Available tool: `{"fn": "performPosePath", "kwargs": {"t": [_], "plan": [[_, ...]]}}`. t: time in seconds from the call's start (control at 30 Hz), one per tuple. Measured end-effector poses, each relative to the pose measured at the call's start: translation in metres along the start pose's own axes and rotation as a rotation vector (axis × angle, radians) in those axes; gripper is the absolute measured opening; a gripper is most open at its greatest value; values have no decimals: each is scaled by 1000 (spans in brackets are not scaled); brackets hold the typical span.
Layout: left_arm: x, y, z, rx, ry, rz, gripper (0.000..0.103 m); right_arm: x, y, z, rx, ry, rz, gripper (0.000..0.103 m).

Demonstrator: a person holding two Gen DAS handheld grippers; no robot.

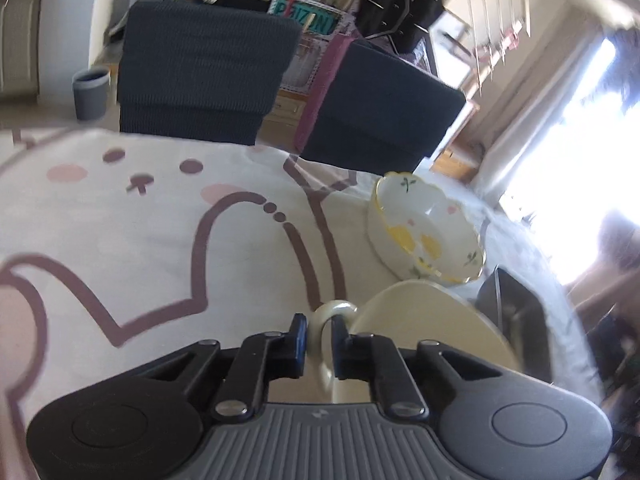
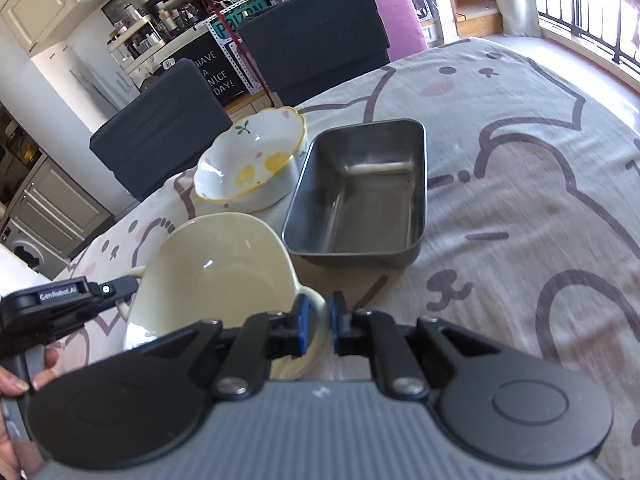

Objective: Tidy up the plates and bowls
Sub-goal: 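Grasp one cream bowl handle with the right gripper while the left gripper grasps the other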

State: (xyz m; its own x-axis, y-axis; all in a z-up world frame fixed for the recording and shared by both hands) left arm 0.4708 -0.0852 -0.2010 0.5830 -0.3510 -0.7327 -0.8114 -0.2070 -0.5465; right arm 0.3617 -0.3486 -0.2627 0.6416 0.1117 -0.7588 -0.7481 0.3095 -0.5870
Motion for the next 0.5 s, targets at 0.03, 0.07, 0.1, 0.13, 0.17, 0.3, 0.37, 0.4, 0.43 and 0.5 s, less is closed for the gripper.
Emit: {"fn": "performPosePath", "kwargs": {"t": [0.03,0.07,0.1,0.13,0.17,0.3,0.37,0.4,0.43,0.5], "plan": [[-1,2,-1,34,-16,-1,10,0,0,1,-3,5,0,14],[-3,4,-1,48,-25,-6,10,0,0,2,-6,10,-1,14],[-6,6,1,45,-30,-8,10,0,0,2,-6,13,-3,14],[-8,8,4,36,-34,-5,10,1,-1,3,-5,14,-6,14],[-12,10,8,26,-38,-3,11,1,-1,4,-5,14,-8,14],[-27,20,22,15,-48,3,12,6,-2,12,9,2,-9,17],[-35,23,30,-14,-45,19,12,8,-2,14,32,-22,-7,17],[-39,25,34,-29,-38,28,12,9,-1,15,41,-36,-5,18],[-41,26,37,-48,-27,39,12,10,-1,16,49,-48,-6,18],[-45,28,43,-93,-1,62,12,10,-2,16,62,-62,-5,19]]}}
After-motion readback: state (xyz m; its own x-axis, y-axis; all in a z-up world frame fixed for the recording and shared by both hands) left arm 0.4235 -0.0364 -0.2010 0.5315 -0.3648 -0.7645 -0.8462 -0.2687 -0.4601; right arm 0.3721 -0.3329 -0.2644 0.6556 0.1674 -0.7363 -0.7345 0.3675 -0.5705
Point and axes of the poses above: each gripper's, at about its wrist camera, not at the fingertips, and x roughly the way its jaws point, z to its left, y to its underside, the point moved 9 cm from there along x, roughly the way its jaws point, and after that the axes turned 9 degrees about -x, right-handed, at the moved point
